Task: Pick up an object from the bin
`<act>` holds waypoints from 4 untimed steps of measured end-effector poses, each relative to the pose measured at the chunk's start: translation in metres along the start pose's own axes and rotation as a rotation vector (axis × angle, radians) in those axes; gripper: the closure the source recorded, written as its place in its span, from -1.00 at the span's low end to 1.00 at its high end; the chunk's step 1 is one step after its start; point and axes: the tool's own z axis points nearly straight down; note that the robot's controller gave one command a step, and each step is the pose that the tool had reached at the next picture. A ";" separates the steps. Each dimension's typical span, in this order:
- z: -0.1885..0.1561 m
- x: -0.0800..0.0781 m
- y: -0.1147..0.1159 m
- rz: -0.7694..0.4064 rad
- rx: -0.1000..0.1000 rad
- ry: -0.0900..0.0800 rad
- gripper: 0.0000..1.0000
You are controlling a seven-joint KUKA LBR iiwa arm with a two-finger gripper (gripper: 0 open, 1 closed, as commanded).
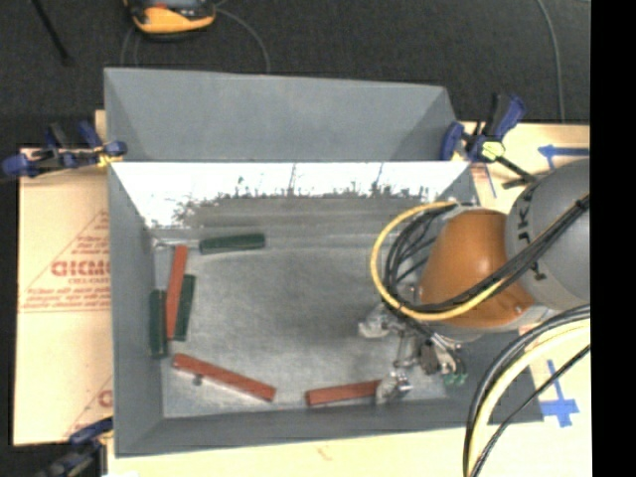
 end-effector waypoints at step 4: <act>0.005 -0.006 0.059 -0.080 -0.004 0.012 1.00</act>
Offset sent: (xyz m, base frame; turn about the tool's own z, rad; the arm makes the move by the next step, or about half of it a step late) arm -0.0076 0.0683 -0.0127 0.0115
